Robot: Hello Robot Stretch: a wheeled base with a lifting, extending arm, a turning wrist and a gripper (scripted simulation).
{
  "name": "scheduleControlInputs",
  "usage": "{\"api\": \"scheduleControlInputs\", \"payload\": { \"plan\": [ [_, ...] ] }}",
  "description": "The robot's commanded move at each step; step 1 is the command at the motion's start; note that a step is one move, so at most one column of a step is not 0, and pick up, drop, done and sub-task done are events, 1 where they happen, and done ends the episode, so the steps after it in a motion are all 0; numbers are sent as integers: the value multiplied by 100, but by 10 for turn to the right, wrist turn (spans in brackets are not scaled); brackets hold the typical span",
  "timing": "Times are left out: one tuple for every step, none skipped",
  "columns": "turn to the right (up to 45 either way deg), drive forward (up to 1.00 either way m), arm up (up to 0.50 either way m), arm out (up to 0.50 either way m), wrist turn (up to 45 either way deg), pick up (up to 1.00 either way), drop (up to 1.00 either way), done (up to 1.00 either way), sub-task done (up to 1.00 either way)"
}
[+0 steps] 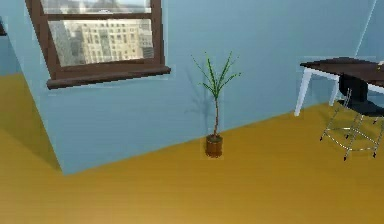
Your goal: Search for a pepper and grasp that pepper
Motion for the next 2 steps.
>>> {"api": "scheduleControlInputs", "payload": {
  "plan": [
    [-450,0,0,0,0,0,0,0,0],
    [-180,0,0,0,0,0,0,0,0]
  ]
}}
